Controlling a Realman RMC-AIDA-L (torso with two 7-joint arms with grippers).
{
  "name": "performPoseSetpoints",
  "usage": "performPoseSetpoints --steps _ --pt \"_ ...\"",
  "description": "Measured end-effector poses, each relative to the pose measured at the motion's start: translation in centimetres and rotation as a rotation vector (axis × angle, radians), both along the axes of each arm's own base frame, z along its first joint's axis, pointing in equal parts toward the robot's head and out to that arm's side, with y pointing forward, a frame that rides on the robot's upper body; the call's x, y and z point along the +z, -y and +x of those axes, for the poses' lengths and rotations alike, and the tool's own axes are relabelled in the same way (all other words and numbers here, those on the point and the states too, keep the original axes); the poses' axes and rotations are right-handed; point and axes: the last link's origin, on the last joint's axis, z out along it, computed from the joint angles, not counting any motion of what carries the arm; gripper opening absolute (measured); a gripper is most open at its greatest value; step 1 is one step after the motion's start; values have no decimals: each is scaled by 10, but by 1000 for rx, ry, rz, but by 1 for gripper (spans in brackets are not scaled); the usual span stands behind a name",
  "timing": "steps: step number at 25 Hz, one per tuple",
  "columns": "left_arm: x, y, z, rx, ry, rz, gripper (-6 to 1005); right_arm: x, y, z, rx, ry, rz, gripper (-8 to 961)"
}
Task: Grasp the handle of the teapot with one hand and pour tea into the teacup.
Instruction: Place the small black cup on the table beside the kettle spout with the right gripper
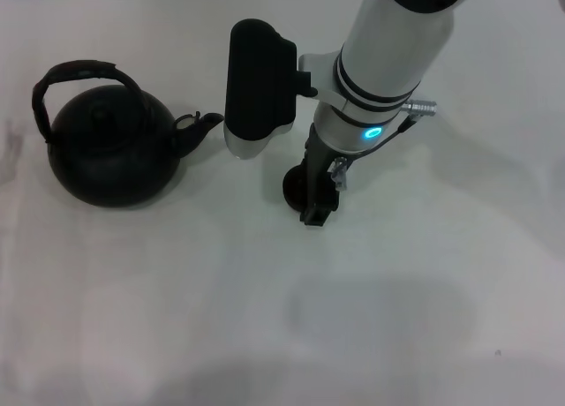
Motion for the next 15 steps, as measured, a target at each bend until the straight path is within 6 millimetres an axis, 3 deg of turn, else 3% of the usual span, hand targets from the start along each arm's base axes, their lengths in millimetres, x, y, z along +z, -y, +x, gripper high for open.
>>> performPoseSetpoints --steps 15 --pt "0 3 -2 6 -1 0 875 -3 3 1 9 -6 -7 752"
